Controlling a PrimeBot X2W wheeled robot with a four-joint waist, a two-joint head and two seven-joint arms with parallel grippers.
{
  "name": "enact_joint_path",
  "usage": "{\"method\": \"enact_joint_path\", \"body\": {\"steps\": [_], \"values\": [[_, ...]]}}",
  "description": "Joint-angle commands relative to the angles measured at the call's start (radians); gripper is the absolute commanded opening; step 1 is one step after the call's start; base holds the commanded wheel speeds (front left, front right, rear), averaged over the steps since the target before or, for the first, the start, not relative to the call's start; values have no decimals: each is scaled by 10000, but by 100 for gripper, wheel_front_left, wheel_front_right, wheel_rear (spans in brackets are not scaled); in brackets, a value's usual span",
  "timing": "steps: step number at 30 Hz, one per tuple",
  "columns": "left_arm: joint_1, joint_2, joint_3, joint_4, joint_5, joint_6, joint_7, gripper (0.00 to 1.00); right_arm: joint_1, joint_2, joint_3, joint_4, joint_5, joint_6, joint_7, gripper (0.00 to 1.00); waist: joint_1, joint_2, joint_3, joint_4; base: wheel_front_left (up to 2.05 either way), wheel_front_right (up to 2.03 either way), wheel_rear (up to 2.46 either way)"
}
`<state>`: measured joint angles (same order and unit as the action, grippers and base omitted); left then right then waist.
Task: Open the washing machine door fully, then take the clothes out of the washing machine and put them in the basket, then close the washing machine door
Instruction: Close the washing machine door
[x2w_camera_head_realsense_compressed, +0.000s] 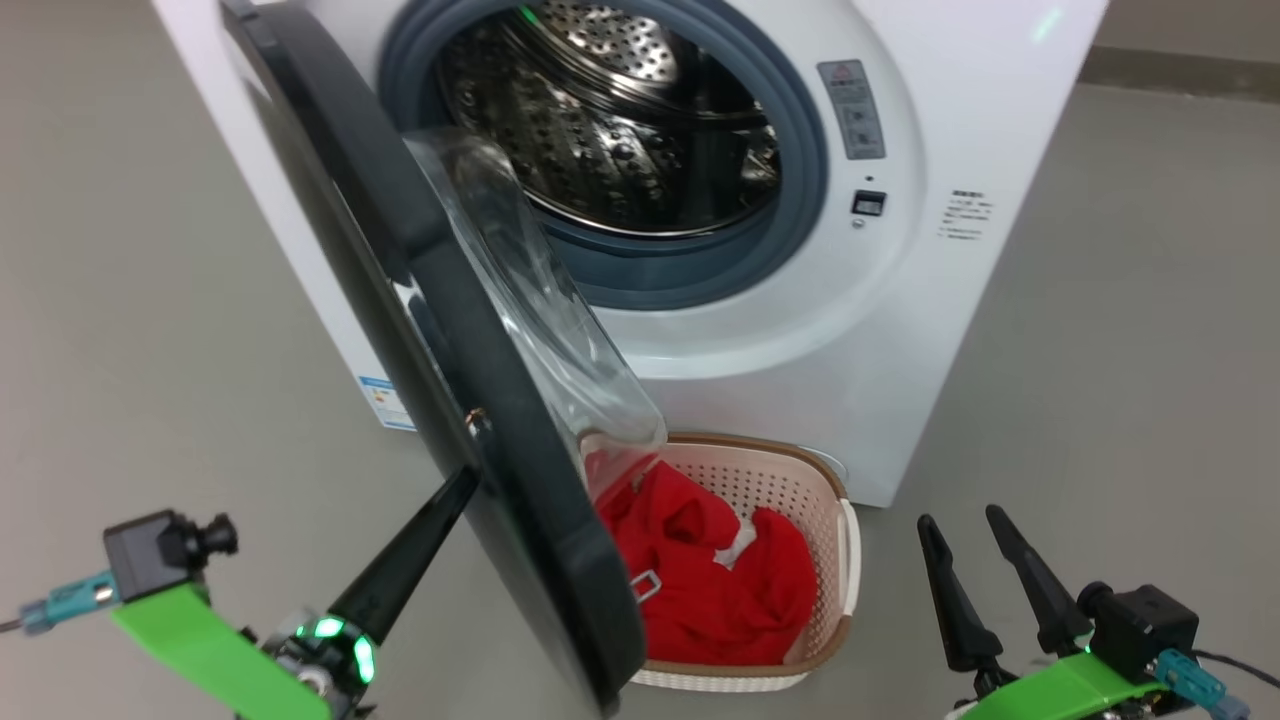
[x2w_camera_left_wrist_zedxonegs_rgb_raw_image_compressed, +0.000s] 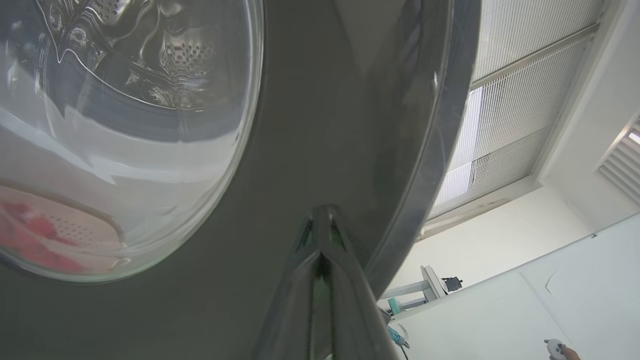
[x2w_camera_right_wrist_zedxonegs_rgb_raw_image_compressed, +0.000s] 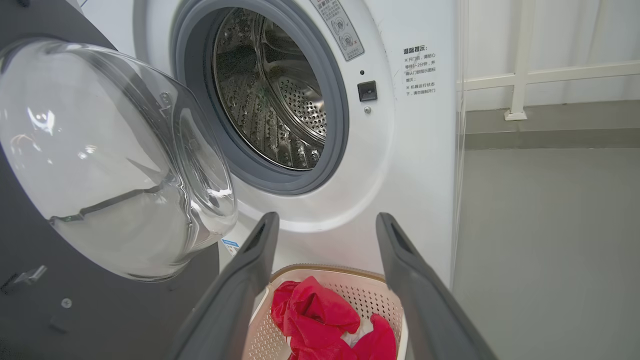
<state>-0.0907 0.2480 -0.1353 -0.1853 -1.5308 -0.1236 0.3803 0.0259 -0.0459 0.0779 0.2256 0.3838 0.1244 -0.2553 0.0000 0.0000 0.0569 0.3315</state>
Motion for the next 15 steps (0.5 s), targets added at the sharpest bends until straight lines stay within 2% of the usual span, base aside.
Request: {"method": "enact_joint_path", "body": {"steps": [1,10,15], "values": [[-628,30,235,-224,119,-71,-96,0,-503,-43,199,-279,-48,63,-65,100,0,0,179,-285,0,0,0],[-1918,-253,-757,650,903,-71,-1305,0,-712,-43,134,-338,-46,63,-65,100,0,0,563,-1152,0,0,0],[-2817,-269,-1071,1406,1186,-71,-2314,0,-862,-43,122,-380,-34,63,-65,100,0,0,801,-1634,0,0,0]]}}
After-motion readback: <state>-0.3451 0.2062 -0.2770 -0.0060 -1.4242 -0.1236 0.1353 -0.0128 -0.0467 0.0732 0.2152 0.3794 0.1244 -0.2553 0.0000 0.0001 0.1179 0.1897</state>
